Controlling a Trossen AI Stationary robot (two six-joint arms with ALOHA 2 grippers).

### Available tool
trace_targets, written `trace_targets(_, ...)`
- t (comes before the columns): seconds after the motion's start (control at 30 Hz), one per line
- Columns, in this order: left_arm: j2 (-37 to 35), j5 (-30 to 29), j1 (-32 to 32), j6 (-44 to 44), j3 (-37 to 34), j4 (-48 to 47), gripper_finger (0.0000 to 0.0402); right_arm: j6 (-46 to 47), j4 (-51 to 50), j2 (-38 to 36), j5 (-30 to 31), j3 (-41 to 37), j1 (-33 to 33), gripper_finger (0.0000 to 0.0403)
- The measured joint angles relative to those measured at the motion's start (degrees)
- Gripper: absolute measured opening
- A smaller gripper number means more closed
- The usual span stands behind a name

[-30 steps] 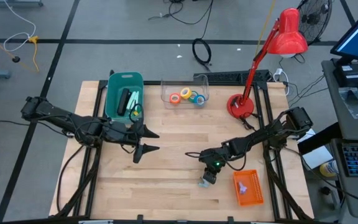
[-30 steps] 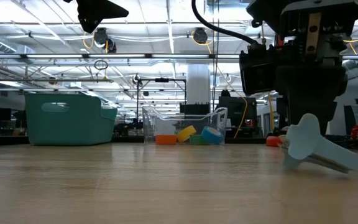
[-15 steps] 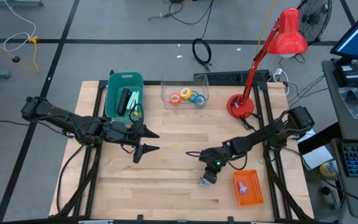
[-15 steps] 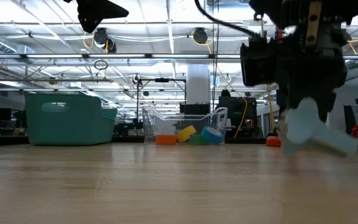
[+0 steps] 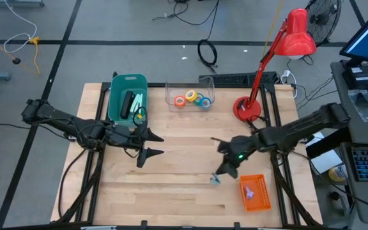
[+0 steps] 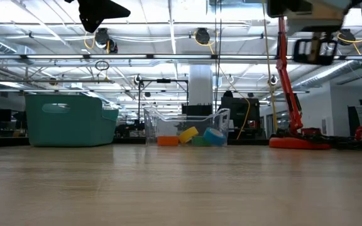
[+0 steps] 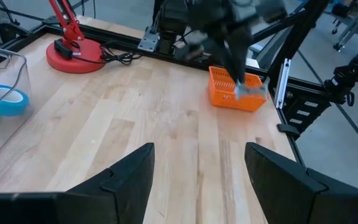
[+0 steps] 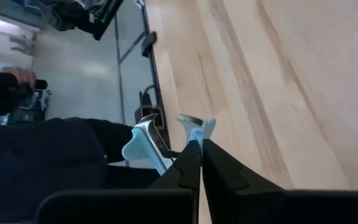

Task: Pick and place Stapler, Stapler remover, tape
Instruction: Put the gray staple remover into the orange bin

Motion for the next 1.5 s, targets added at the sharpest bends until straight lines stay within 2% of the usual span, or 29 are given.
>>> trace_targets(0.13, 0.0, 0.0, 0.0, 0.3, 0.0, 0.1, 0.0253, 3.6, -13.1, -8.4, 2.7, 0.0, 2.6, 0.0000)
trace_targets(0.3, 0.0, 0.0, 0.0, -0.1, 0.0, 0.1, 0.0253, 10.8, -25.4, -15.3, 2.8, 0.0, 7.7, 0.0000)
trace_targets(0.47, 0.0, 0.0, 0.0, -0.2, 0.0, 0.1, 0.0253, 17.7, -35.6, -17.6, 3.1, 0.0, 13.7, 0.0000)
trace_targets(0.63, 0.0, 0.0, 0.0, -0.2, 0.0, 0.1, 0.0253, 25.0, -44.8, -16.8, 6.8, -0.7, 19.8, 0.0000)
trace_targets(0.77, 0.0, 0.0, 0.0, -0.1, 0.0, 0.1, 0.0253, 30.4, -42.3, -15.4, 8.4, -3.4, 23.1, 0.0000)
trace_targets(0.93, 0.0, 0.0, 0.0, 0.8, 0.0, 0.1, 0.0253, 35.2, -35.4, -12.3, 6.9, -7.3, 26.3, 0.0000)
trace_targets(1.03, 0.0, 0.2, 0.0, 3.7, 0.0, 1.5, 0.0253, 37.7, -32.6, -10.6, 7.0, -8.9, 27.6, 0.0000)
trace_targets(1.13, -0.6, 3.2, 0.0, 7.6, 0.0, 3.7, 0.0253, 39.5, -30.2, -9.1, 7.0, -9.9, 28.2, 0.0000)
trace_targets(1.3, -3.8, 6.6, -0.3, 10.1, 0.0, 3.3, 0.0253, 39.4, -29.8, -6.9, 7.0, -10.1, 28.3, 0.0000)
trace_targets(1.5, -9.3, 4.4, -2.5, 10.4, 0.0, -2.1, 0.0253, 40.0, -29.0, -5.7, 7.1, -10.1, 28.3, 0.0007)
